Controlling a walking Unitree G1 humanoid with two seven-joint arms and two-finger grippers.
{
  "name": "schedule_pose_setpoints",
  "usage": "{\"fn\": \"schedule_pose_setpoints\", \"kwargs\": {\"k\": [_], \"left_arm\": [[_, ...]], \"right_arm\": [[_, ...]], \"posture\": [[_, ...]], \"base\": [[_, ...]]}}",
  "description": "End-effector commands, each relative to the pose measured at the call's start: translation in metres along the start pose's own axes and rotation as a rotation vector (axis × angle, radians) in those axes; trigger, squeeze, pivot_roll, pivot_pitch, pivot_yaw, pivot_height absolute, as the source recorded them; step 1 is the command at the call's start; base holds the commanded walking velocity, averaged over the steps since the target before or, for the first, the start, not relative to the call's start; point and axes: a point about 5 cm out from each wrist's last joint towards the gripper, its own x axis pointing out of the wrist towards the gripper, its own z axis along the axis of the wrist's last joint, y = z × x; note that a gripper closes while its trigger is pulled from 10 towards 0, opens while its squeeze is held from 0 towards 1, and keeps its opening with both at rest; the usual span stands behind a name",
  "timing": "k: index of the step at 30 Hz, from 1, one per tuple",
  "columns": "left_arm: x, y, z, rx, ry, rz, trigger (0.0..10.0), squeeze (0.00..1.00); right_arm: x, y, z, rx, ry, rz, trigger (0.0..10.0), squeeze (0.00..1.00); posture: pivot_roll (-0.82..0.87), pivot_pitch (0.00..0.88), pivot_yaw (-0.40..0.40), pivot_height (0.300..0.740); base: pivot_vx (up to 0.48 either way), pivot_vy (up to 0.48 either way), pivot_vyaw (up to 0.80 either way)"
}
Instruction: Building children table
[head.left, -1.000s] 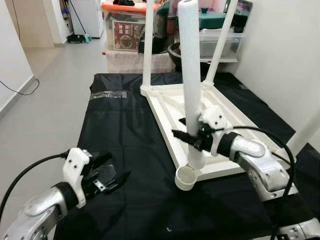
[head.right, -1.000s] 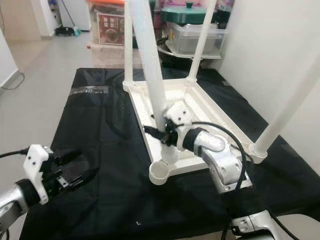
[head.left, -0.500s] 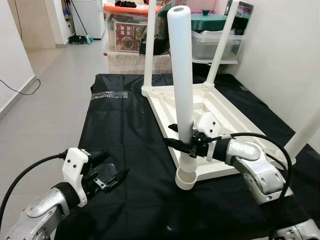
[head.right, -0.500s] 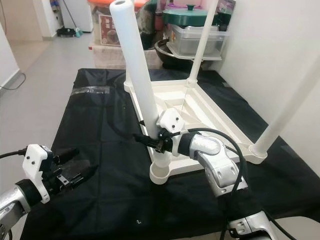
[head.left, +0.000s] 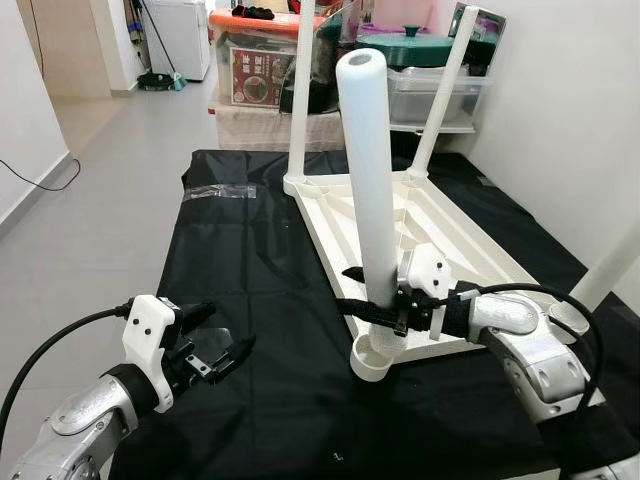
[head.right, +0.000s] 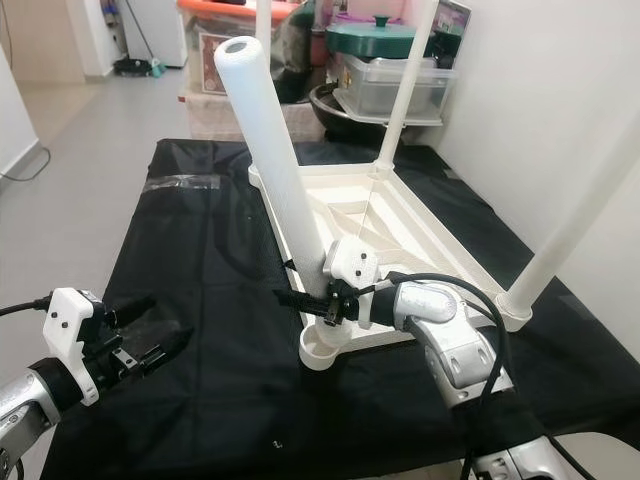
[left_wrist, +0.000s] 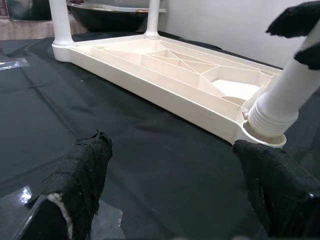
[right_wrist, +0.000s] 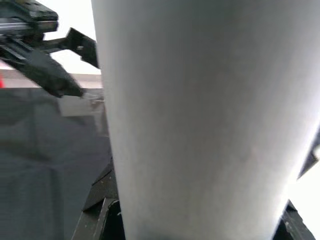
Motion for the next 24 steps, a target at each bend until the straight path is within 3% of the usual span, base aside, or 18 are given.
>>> {"fn": "schedule_pose_setpoints", "kwargs": {"k": [1, 16, 22, 24], "left_arm": [[0.002, 0.000, -0.002, -0.007, 0.002, 0.006, 10.0, 0.00], [0.000, -0.001, -0.002, -0.014, -0.006, 0.033, 10.0, 0.00], [-0.001, 0.000, -0.002, -0.029, -0.014, 0.046, 10.0, 0.00], [-0.001, 0.000, -0.001, -0.038, -0.019, 0.053, 10.0, 0.00]], "right_arm": [[0.001, 0.007, -0.009, 0.041, 0.025, 0.032, 0.0, 0.00], [0.013, 0.024, -0.013, 0.084, -0.005, 0.121, 0.0, 0.00], [0.012, 0.022, -0.013, 0.143, -0.028, 0.112, 0.0, 0.00], [0.011, 0.017, -0.014, 0.211, -0.057, 0.077, 0.0, 0.00]], "posture": [[0.08, 0.000, -0.109, 0.740], [0.10, 0.000, -0.130, 0.740], [0.10, 0.000, -0.134, 0.740], [0.10, 0.000, -0.134, 0.740]], "base": [[0.000, 0.000, 0.00], [0.000, 0.000, 0.00], [0.000, 0.000, 0.00], [0.000, 0.000, 0.00]]}}
